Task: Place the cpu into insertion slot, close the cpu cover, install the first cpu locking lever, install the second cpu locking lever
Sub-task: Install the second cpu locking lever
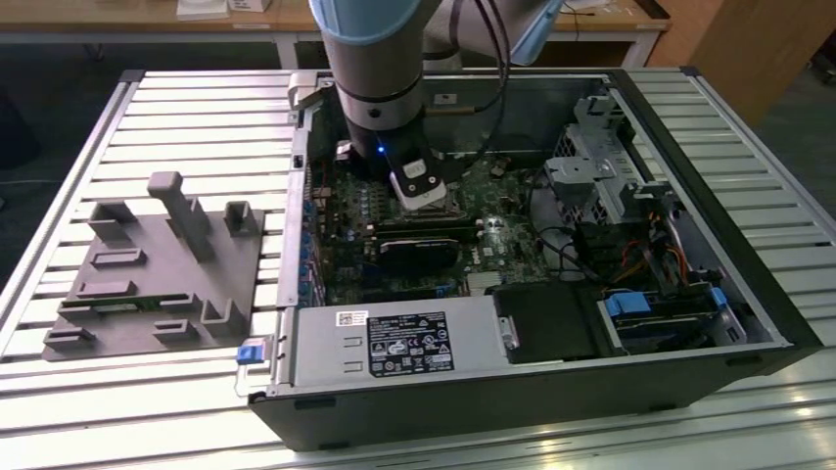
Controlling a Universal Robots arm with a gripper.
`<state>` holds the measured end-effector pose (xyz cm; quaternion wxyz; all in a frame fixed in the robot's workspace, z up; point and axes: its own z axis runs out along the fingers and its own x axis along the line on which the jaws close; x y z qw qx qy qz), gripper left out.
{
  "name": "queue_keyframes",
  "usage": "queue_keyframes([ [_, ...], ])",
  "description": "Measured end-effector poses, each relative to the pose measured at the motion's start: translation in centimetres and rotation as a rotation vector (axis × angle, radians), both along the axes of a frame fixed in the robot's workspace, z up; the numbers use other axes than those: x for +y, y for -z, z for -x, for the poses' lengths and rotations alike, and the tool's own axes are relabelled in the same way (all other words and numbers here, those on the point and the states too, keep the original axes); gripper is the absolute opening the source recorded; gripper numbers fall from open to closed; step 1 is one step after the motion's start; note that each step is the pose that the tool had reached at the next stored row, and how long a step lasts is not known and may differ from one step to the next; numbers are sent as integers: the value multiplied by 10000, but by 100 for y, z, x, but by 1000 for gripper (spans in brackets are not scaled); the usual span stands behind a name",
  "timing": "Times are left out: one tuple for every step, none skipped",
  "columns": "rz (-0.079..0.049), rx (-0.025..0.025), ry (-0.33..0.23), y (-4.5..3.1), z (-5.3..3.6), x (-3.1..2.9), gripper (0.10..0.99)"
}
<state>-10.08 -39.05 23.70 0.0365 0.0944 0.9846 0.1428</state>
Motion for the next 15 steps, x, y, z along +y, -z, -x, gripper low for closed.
queue_keyframes([
  [1,0,-1,-27,0,0,106],
  [0,0,0,-51,-1,0,106],
  [6,1,-1,-77,-2,0,106],
  [11,0,-1,-103,-5,0,106],
  [20,0,-1,-129,-7,0,106],
  [39,1,0,-154,-10,0,106],
  [70,0,-1,-176,-15,0,106],
  [183,3,6,-205,-32,1,106],
  [288,9,15,-218,-45,0,106],
  [379,16,24,-227,-59,0,106],
  [460,23,35,-233,-74,0,106],
  [524,32,44,-235,-91,0,106],
  [575,45,52,-236,-112,0,106],
  [608,55,58,-237,-132,0,106],
  [633,62,65,-237,-152,-1,106],
])
